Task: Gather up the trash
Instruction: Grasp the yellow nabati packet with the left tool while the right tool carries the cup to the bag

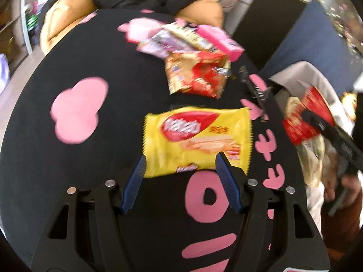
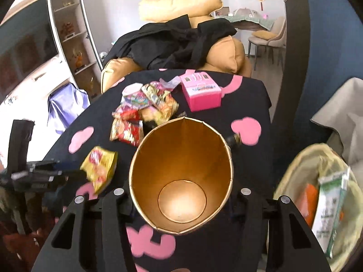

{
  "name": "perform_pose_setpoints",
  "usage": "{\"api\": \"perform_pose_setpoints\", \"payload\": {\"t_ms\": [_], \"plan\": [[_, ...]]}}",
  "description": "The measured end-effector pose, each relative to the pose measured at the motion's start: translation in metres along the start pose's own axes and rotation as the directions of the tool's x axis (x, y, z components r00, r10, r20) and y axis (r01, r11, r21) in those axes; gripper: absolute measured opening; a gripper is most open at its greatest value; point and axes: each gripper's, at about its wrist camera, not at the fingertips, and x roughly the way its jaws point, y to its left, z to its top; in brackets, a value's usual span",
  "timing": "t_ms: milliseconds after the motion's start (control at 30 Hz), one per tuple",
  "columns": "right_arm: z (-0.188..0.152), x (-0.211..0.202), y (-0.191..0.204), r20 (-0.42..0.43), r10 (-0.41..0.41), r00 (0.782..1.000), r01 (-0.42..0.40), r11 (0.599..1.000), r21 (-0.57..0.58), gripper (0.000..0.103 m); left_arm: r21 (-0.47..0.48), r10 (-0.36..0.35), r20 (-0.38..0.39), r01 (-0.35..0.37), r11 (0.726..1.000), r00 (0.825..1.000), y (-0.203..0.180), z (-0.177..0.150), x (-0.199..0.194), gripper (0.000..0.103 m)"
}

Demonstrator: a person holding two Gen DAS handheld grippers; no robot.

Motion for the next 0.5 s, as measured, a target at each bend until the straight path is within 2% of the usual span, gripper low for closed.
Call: {"api": "perform_pose_setpoints", "payload": {"t_ms": [133, 267, 500], "plan": [[-0.023, -0.011, -0.002, -0.006, -0.006, 1.000, 0.006, 1.000, 0.010, 0.051, -0.068, -0.035, -0.037, 0.033, 0.997, 0.999, 0.006, -0.006, -0.007, 0.060], [-0.041, -0.007, -0.010, -0.026, -0.020, 0.999, 0.021, 0.999, 0.035, 0.051, -0.132, -0.168, -0.079, 0.157, 0.979, 0.983, 0.006, -0.011, -0.008, 0.060], [-0.049, 0.002, -0.015, -0.036, -0.026, 0.999, 0.028, 0.998, 0.060, 0.051, -0.165, -0.138, -0.028, 0.131, 0.978, 0.990, 0.005, 0.011, 0.008, 0.060]]}}
